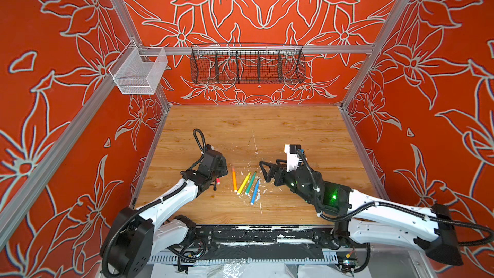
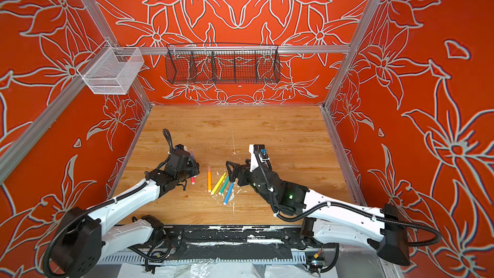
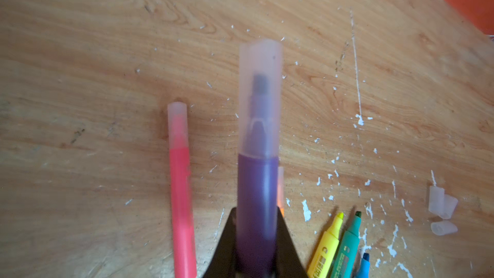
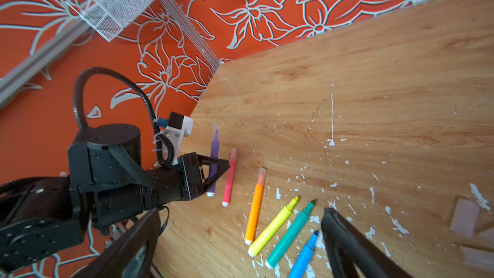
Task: Insert pens into pen caps
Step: Place the pen at the center of the table.
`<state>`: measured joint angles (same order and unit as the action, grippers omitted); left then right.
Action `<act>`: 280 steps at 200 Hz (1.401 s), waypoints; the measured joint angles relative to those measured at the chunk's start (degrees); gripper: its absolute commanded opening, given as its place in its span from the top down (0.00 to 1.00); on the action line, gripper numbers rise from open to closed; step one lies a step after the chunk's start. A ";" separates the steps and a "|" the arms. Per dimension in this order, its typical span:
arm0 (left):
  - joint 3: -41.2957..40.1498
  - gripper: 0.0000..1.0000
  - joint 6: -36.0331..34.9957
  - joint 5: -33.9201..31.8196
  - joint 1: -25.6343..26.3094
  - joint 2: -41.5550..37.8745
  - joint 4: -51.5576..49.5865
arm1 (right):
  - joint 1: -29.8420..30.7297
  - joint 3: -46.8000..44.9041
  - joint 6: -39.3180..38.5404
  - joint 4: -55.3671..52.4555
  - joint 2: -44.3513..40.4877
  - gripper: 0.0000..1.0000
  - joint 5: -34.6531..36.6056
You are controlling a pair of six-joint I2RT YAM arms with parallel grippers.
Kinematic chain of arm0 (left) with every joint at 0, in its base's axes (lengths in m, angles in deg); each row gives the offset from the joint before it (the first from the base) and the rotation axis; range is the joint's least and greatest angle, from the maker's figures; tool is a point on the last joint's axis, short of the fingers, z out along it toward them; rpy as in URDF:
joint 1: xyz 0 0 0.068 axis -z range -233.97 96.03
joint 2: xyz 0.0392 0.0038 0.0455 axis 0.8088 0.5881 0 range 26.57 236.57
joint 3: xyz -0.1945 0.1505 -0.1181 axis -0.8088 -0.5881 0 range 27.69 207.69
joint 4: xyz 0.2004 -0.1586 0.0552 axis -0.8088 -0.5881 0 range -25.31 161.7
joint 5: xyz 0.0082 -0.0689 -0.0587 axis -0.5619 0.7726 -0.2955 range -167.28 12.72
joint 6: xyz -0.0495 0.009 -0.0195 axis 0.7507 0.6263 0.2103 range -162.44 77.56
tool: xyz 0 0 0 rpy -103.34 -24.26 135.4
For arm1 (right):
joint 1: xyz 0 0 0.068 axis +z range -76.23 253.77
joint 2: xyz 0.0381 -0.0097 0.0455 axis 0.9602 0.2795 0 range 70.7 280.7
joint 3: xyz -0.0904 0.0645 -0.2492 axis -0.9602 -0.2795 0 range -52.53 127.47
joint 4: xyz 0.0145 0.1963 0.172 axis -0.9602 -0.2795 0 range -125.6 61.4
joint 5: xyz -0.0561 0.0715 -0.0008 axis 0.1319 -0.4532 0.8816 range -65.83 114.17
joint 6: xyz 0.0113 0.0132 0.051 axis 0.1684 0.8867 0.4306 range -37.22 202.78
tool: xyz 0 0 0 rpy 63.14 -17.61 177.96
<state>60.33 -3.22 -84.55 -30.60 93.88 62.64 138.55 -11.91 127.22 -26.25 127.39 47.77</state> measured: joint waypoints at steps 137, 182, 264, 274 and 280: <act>10.54 1.00 4.31 4.85 -0.61 17.31 -8.70 | -2.19 -0.28 1.25 0.83 6.19 0.08 -1.75; 11.82 0.99 4.28 4.66 -0.61 19.87 -10.93 | -2.19 -0.28 2.03 0.92 5.86 0.08 -1.95; 13.88 0.81 3.76 4.90 -0.63 22.38 -12.83 | -2.56 -0.28 2.40 0.87 4.83 0.09 -2.29; 13.99 0.79 3.48 4.90 -0.63 22.38 -13.16 | -2.56 -0.28 2.40 0.85 4.63 0.09 -2.58; 14.14 0.78 3.28 4.90 -0.63 22.36 -13.44 | -2.56 -0.28 2.40 0.83 4.46 0.09 -2.62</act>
<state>74.47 0.06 -79.65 -31.23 116.24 49.19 135.99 -12.20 129.63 -25.42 131.85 45.14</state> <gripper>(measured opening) 0.204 0.914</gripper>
